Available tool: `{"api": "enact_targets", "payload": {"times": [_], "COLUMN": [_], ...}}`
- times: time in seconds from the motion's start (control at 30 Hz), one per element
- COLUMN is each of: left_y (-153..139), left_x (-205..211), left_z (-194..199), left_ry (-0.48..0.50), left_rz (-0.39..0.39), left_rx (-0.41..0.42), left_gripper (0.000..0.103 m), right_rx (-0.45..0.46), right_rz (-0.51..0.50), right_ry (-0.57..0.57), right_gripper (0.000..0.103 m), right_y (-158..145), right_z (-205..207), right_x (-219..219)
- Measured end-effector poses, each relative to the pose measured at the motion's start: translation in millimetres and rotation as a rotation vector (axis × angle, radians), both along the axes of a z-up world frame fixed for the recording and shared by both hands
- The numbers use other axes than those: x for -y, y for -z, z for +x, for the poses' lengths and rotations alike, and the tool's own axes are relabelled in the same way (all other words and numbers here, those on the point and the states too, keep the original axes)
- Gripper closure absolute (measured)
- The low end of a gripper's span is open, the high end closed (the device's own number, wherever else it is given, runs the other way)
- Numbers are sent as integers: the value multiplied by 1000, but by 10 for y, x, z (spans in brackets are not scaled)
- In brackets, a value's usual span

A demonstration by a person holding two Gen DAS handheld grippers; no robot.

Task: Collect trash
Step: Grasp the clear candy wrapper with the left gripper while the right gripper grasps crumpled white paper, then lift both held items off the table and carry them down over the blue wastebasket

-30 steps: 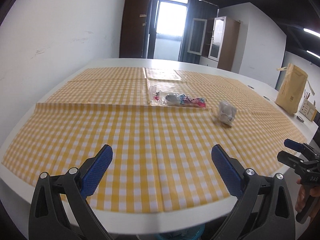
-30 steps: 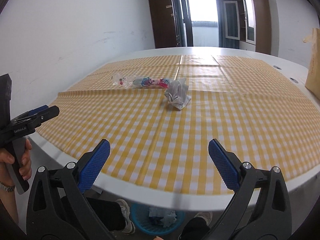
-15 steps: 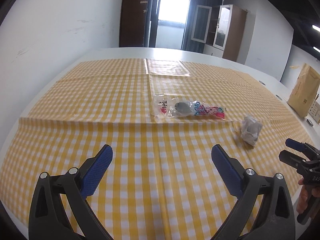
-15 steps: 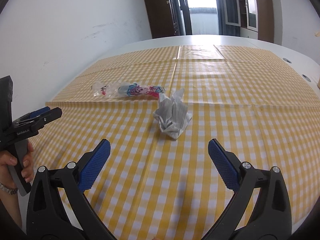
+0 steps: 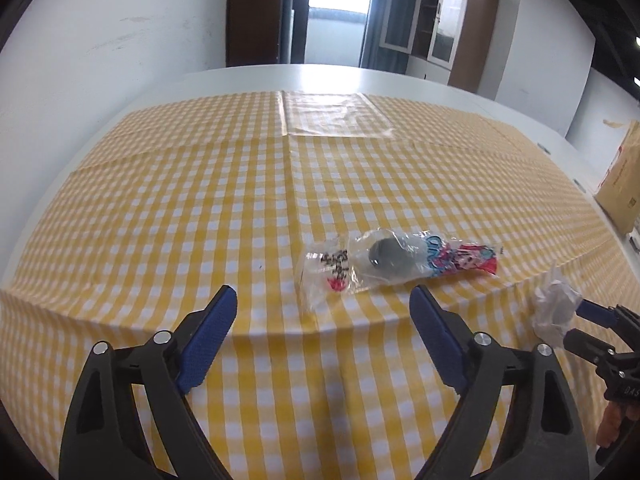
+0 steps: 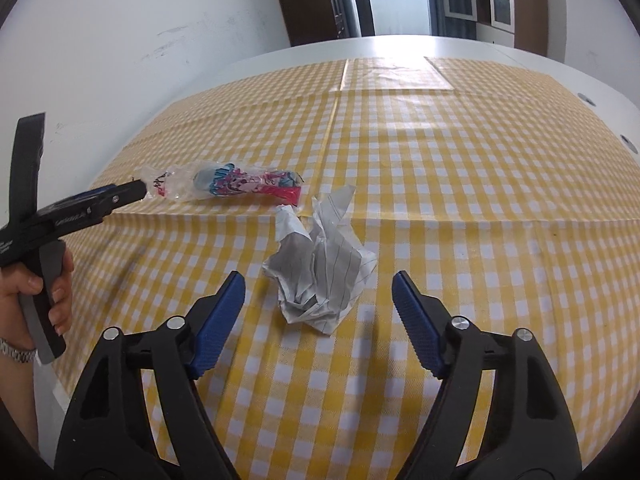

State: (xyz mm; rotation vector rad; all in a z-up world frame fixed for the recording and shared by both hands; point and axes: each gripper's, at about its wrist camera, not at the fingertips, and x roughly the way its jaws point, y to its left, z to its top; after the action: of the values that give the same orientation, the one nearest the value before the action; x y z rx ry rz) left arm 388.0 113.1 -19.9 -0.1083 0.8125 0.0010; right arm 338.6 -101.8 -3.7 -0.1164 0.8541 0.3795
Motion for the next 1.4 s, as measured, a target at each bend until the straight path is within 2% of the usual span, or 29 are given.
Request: {"api": "enact_targets", "payload": {"times": [0.1,0.17,0.2,0.23,0.3,0.37,0.53,0.7,0.87,1.07,1.2,1.4], "left_y": [72,115,129,161,170,136,-106,-312,-388,-385,-372,-302], "left_x": [87,129,135,152,160,160,268,343,314,271,329,345], "left_z": [177,246,250,250,198,102,-380,-939,-1467,-1990,-2322,-2783], "left_ry": [35,57,53,48,35,28,7,-25,-36,-46,-54,-56], "left_rz": [40,36,26,19,-5,-14,-7,1,-99,-78,-18,-61], "left_rx": [-27,-41,-51,-65,-57,-25,93,163,153,183,213,209], "left_gripper": [29,50,59,81,85,95,95,95,95,95,95,95], "right_rx": [-35,-44,-48,-56,-63,-42,26,99,131,148,146,156], "right_rz": [14,26,34,47,69,56,32,11,9,34,49,53], "right_ry": [-4,11,23,33,37,27,11,-21,-39,-51,-50,-50], "right_gripper": [46,52,61,70,73,76,78,78,78,78,78,78], "right_y": [51,55,57,61,67,52,-50,-163,-229,-249,-222,-192], "right_z": [63,78,89,93,92,34,-230,-595,-920,-1291,-1476,-1888], "right_x": [10,43,57,82,101,90,106,96,87,179,260,392]}}
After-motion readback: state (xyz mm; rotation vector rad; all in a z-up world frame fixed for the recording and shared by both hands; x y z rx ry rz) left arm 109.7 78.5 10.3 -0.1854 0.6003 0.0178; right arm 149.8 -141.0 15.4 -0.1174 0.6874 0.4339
